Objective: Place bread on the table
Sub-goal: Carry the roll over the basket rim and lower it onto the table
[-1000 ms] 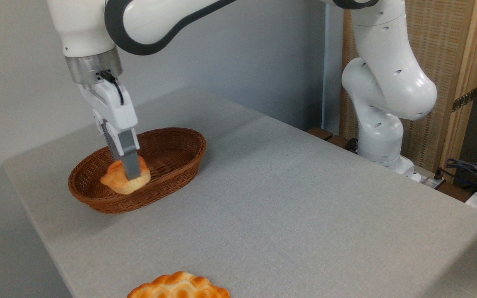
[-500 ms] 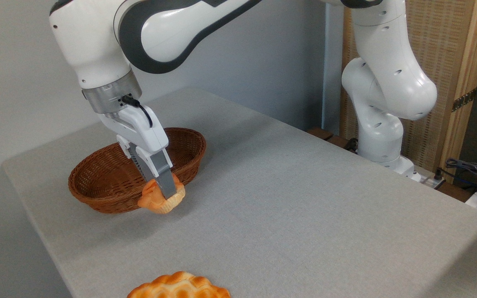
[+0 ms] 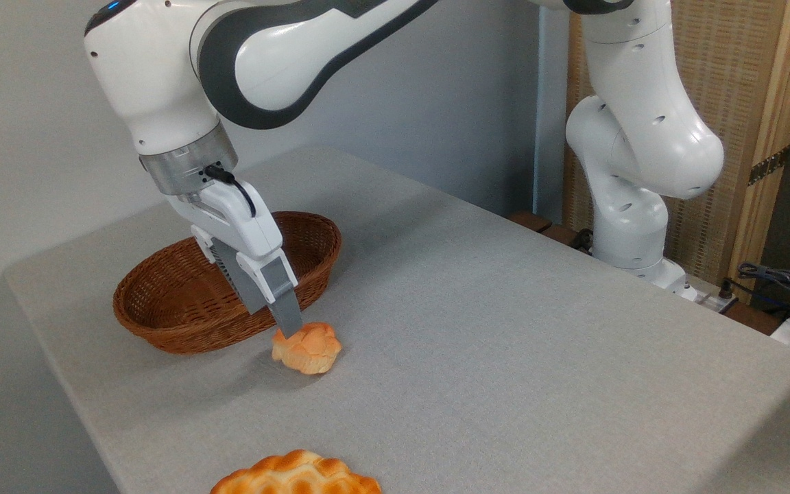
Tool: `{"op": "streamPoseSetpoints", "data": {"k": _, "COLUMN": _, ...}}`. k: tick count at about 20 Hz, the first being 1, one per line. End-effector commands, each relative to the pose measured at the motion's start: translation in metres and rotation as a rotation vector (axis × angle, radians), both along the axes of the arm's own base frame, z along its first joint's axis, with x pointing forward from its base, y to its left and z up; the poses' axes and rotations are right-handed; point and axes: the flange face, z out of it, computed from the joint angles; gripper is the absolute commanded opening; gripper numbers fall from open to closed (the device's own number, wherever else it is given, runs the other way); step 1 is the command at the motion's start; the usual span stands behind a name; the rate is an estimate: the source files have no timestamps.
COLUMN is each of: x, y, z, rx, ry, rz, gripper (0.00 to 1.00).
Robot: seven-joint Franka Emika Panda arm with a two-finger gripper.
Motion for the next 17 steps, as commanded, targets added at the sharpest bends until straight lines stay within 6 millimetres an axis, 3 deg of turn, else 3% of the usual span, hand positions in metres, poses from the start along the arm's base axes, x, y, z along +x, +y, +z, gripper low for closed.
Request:
{"op": "streamPoseSetpoints", "data": {"k": 1, "x": 0.0, "y": 0.012, "z": 0.012, "rx": 0.008, "ry": -0.022, "rz": 0.015, "gripper": 1.0}}
{"op": "streamPoseSetpoints", "data": {"k": 8, "x": 0.008, "y": 0.008, "z": 0.063, "rx": -0.07, "ry": -0.233, "rz": 0.019, "gripper": 1.0}}
{"op": "streamPoseSetpoints", "data": {"k": 13, "x": 0.011, "y": 0.057, "z": 0.078, "rx": -0.177, "ry": -0.243, "rz": 0.084, "gripper": 1.0}}
{"op": "streamPoseSetpoints", "data": {"k": 17, "x": 0.01, "y": 0.066, "z": 0.082, "rx": -0.177, "ry": -0.249, "rz": 0.079, "gripper": 1.0}}
